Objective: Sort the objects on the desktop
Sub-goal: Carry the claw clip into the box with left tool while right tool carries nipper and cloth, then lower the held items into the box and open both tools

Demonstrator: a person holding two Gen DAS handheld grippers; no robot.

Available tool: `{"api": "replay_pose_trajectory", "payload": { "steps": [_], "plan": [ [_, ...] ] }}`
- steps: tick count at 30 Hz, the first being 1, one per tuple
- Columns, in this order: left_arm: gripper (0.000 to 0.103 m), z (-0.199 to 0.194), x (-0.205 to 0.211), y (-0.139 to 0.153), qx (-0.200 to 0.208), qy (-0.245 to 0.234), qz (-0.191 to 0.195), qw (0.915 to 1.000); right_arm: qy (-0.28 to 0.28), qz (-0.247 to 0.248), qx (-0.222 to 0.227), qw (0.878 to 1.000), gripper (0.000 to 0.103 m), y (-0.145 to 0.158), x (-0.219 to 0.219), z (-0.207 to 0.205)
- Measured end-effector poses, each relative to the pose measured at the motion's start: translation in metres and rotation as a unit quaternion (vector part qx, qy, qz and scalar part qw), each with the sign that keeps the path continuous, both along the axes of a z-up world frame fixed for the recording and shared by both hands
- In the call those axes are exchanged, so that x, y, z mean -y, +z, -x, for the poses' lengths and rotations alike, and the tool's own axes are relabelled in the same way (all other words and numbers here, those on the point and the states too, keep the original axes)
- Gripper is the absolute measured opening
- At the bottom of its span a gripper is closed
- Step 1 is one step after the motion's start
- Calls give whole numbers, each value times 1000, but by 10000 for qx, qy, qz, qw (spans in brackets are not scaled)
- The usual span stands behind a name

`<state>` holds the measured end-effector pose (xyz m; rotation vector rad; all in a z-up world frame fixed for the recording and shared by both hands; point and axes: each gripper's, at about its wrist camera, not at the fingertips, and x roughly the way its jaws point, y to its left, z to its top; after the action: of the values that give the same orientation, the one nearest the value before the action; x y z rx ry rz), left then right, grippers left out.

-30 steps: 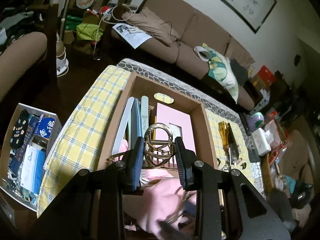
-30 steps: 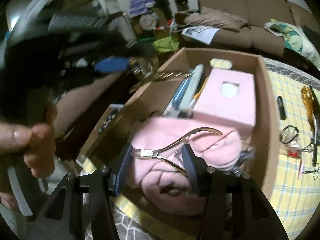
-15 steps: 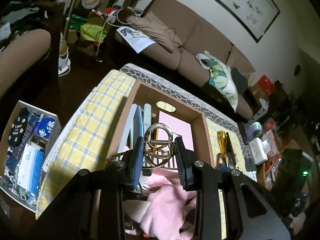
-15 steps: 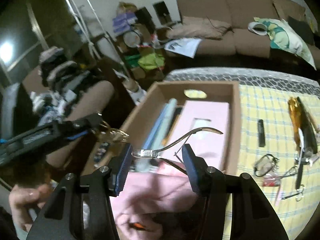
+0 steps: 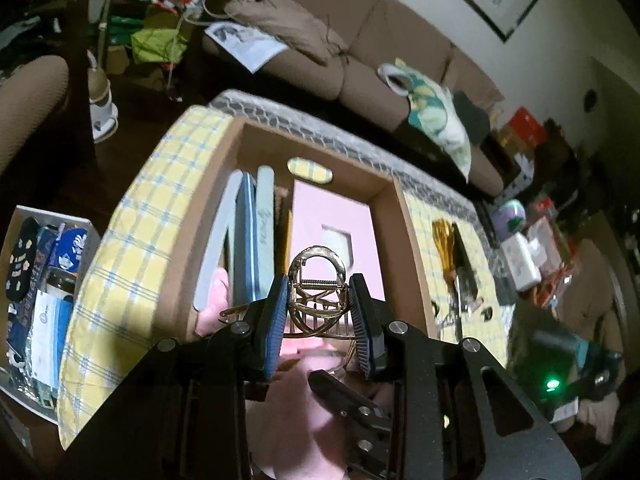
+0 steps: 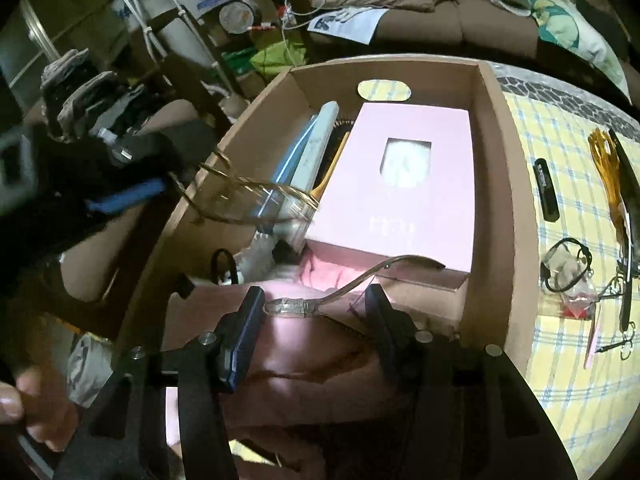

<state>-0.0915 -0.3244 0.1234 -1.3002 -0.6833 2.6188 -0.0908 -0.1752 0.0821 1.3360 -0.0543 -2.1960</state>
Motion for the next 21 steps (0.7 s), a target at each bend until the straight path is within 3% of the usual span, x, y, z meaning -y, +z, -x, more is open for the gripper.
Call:
{"api": "replay_pose_trajectory", "payload": {
  "steps": [3, 5, 6, 11, 21],
  "plan": [
    [28, 3, -7, -9, 190, -168, -23, 9997, 196, -81, 36, 9998, 55, 4, -1, -8],
    [28, 4, -14, -12, 279, -288, 39, 9992, 198, -167, -136, 9996, 68, 11, -8, -18],
    [28, 4, -19, -13, 349, -363, 106, 9987, 180, -152, -191, 9995, 70, 14, -12, -21],
    [28, 6, -38, -21, 575, -561, 341, 9962, -1, -67, -417, 9991, 70, 30, -40, -35],
    [28, 41, -78, -51, 951, -602, 789, 9905, -306, 300, -356, 9984, 70, 43, -79, -33]
  ]
}}
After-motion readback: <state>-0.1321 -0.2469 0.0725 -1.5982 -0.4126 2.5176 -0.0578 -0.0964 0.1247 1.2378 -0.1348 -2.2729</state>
